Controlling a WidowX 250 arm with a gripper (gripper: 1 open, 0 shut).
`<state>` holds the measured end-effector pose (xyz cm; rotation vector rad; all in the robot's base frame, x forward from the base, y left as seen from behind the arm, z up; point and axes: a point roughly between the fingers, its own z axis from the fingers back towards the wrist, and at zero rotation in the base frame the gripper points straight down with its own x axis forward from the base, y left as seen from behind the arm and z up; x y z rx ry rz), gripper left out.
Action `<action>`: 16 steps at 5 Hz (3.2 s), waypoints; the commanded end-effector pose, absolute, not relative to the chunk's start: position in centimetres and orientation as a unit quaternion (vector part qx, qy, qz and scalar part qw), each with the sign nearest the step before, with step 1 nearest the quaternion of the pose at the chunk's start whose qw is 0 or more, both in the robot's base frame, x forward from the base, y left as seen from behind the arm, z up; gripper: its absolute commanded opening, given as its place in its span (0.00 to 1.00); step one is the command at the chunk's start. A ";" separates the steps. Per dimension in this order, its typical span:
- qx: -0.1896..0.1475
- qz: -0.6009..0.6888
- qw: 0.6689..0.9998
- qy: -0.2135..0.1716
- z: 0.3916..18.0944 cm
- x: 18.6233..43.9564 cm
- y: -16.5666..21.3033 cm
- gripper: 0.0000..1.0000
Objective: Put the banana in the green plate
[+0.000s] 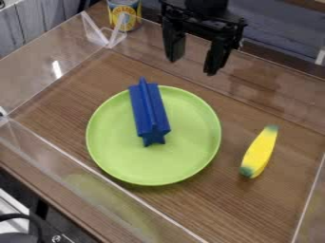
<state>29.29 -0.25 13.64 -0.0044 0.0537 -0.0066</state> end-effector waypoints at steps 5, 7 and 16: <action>-0.033 0.006 0.999 -0.013 11.3 28.8 -8.4 1.00; -0.042 0.000 0.999 -0.023 10.0 29.2 -10.5 1.00; -0.057 0.008 0.997 -0.054 6.6 30.1 -11.5 1.00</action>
